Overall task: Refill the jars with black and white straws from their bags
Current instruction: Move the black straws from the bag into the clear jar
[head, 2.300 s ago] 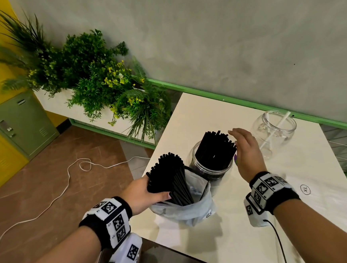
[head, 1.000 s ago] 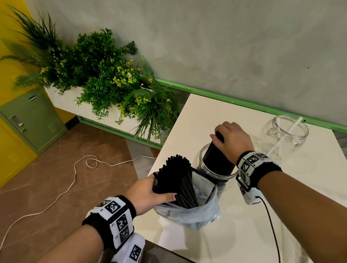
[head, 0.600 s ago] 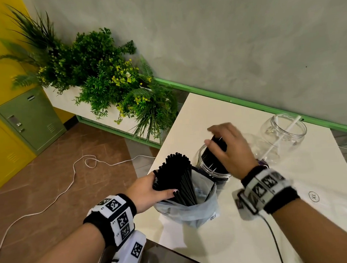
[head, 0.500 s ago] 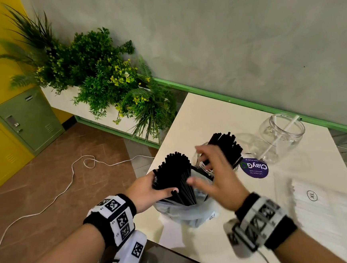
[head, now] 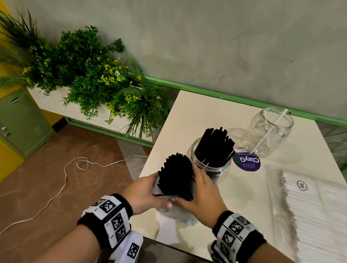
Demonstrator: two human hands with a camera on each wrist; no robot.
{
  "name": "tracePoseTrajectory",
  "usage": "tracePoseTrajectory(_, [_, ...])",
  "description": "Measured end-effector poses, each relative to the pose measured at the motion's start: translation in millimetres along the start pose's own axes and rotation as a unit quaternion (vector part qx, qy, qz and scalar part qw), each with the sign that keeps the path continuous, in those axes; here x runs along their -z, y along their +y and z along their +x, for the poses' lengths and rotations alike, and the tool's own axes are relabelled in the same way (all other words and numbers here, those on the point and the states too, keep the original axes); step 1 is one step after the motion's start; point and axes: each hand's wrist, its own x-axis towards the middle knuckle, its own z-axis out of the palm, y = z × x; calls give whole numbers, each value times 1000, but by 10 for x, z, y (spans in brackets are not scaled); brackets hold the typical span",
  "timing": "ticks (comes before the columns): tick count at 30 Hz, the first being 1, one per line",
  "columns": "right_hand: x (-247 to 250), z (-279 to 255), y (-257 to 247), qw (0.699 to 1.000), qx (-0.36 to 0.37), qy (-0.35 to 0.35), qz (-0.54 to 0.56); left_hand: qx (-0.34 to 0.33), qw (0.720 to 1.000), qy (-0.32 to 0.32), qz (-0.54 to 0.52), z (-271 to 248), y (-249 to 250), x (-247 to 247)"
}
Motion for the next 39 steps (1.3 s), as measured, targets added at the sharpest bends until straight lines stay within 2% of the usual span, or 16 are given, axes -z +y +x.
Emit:
tracePoseTrajectory(3, [-39, -49, 46, 999, -3, 39, -12, -4, 986, 69, 149, 12, -12, -38])
tracePoseTrajectory(5, [-59, -73, 80, 998, -3, 63, 17, -7, 980, 77, 183, 2, -9, -67])
tracePoseTrajectory(7, [-63, -77, 93, 997, -9, 56, 59, -17, 978, 77, 196, 7, -42, -77])
tracePoseTrajectory(9, [-60, -59, 93, 995, -7, 41, 91, -19, 985, 69, 158, 1, -77, -82])
tracePoseTrajectory(11, [-17, -26, 48, 992, -2, 35, 123, -43, 995, 75, 54, -12, -74, -109])
tracePoseTrajectory(14, [104, 40, -28, 985, 13, 53, 163, -65, 991, 108, -42, -18, -32, -117])
tracePoseTrajectory(17, [174, 94, -11, 986, 10, 54, 158, -65, 992, 106, -20, -29, 10, -81])
tracePoseTrajectory(20, [121, 120, 58, 991, -6, 15, 130, -40, 995, 73, 46, -39, 12, -91])
tracePoseTrajectory(23, [62, 113, 90, 993, 4, -1, 115, 10, 998, 55, 15, -38, -36, -89])
tracePoseTrajectory(27, [48, 121, 88, 994, 17, 18, 105, 17, 999, 35, -12, -43, -88, -70])
tracePoseTrajectory(32, [107, 149, 29, 986, 6, 10, 165, 22, 997, 72, 36, -27, -37, -66])
tracePoseTrajectory(36, [184, 180, -10, 972, -18, 18, 234, 30, 996, 78, 35, -32, -37, -58])
tracePoseTrajectory(39, [274, 210, -61, 964, -17, -8, 265, 25, 996, 76, 37, -46, -5, -46])
